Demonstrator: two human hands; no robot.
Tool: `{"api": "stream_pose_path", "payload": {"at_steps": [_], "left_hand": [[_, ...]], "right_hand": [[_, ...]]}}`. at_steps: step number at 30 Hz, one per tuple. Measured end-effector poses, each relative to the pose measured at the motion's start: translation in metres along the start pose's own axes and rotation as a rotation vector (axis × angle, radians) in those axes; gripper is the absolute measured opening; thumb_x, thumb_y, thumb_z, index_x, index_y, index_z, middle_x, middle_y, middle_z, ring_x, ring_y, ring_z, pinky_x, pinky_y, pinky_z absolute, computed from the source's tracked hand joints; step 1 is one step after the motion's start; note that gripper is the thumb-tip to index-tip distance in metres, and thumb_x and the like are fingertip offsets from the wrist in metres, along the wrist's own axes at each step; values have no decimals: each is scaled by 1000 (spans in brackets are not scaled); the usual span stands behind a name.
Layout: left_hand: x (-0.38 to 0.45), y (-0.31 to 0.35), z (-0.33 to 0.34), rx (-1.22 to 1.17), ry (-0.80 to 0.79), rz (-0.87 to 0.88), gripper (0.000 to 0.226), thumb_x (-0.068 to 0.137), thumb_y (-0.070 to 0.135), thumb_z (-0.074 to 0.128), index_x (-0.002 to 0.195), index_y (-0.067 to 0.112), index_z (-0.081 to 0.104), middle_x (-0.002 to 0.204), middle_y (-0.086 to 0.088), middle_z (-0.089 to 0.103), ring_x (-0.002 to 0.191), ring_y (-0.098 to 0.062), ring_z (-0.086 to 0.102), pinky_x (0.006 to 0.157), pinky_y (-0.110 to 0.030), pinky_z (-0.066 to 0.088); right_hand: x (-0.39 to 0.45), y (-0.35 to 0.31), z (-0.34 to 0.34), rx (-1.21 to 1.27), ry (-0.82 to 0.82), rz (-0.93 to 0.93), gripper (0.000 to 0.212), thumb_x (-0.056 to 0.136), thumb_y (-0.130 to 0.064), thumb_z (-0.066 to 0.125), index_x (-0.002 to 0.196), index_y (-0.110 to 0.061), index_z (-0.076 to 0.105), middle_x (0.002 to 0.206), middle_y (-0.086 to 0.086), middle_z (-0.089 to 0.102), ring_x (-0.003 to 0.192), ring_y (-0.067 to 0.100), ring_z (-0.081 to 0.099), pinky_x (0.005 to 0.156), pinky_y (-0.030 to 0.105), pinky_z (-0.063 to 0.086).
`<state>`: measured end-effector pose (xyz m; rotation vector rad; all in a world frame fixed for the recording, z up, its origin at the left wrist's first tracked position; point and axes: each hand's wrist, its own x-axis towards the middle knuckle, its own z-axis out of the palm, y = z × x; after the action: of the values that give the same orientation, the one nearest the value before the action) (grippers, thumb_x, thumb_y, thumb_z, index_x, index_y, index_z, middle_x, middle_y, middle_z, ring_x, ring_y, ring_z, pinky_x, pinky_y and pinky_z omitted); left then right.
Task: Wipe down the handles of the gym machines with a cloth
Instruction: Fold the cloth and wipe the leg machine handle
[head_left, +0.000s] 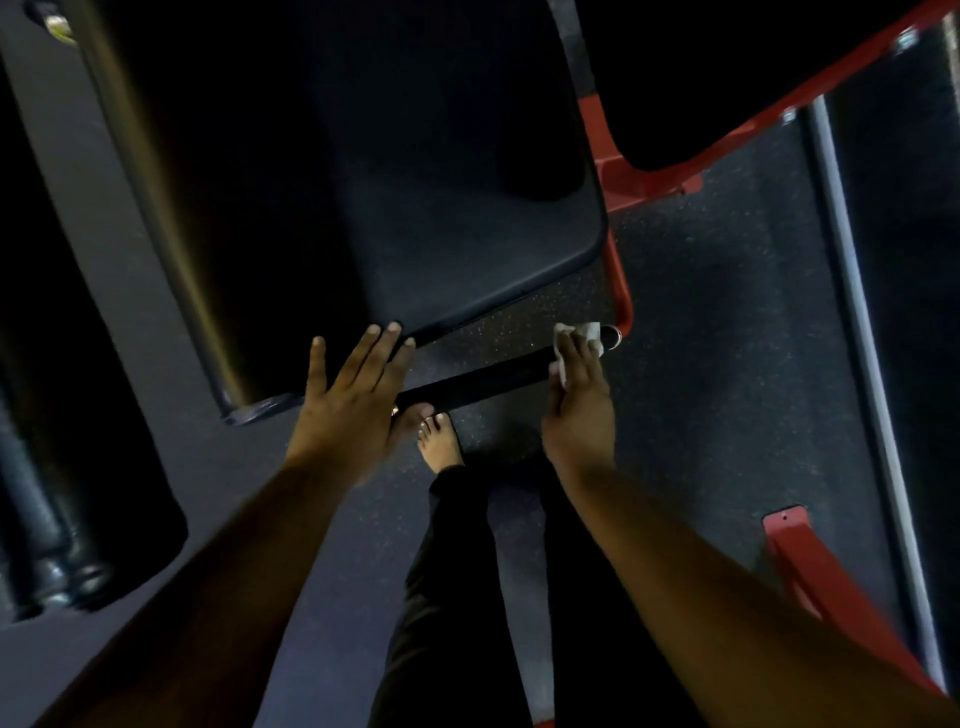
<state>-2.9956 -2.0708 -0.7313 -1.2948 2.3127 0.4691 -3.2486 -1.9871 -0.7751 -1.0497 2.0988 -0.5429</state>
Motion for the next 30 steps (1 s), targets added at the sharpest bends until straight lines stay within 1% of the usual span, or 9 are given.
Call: {"api": "stream_pose_path", "payload": {"at_steps": [3,6,11,16,19,21,24,27,30], "left_hand": [[-5,-11,1,-1,-25,12,80,98,73,2,163,25,0,172,0,-2,158,-17,-9,123,-62,-9],[-7,-23,1,18,-52,49,84,93,78,-8,161,27,-10,171,3,-12,157,-15,-16,123,-60,-13],[-9,-31,0,43,-75,78,89,88,80,-15,159,27,-16,171,3,-16,156,-13,-20,122,-55,-19],[-7,-30,-5,47,-110,77,95,77,80,-30,156,27,-26,165,6,-32,150,-12,-33,121,-56,-20],[-7,-31,0,66,-78,82,90,83,79,-25,156,26,-25,167,5,-28,152,-12,-30,122,-57,-18],[-8,-32,2,77,-58,87,87,88,79,-16,157,26,-22,169,4,-22,154,-13,-25,123,-56,-17],[-9,-32,2,82,-37,84,90,88,80,-14,158,25,-21,170,3,-20,155,-13,-22,124,-55,-15],[-10,-35,-1,96,-35,52,93,90,85,-3,158,24,-22,168,2,-25,155,-15,-23,123,-57,-14],[-13,-44,-4,85,-2,26,101,89,88,5,162,21,-12,169,0,-19,156,-17,-18,124,-58,-12]], "right_hand": [[-22,-15,12,-119,2,-78,56,107,-21,40,161,-24,25,170,-3,16,157,14,3,126,43,18],[-39,-33,26,-243,5,-171,57,106,-21,41,161,-16,28,169,3,18,157,19,1,123,40,7],[-46,-54,54,-233,-38,-403,54,96,-9,57,148,-2,47,157,14,44,152,28,27,125,52,18],[-45,-59,41,-36,-242,-537,54,100,-7,57,152,-7,44,159,9,43,151,20,31,126,45,22],[-22,-42,7,-64,-131,-550,53,100,-12,53,152,-7,44,157,9,45,149,20,35,126,35,23],[-2,-31,-1,-182,-76,-460,50,102,-15,51,151,-9,46,157,11,45,150,26,34,126,41,21],[-8,-36,17,-363,-123,-447,45,100,-15,56,145,-8,52,150,15,52,146,30,39,125,47,17],[-33,-58,38,-354,-163,-535,52,95,-12,64,144,-5,52,151,16,51,146,29,40,124,44,14],[-45,-73,52,-330,-234,-613,53,95,-12,63,146,-4,50,152,16,50,148,27,38,125,42,12]]}}
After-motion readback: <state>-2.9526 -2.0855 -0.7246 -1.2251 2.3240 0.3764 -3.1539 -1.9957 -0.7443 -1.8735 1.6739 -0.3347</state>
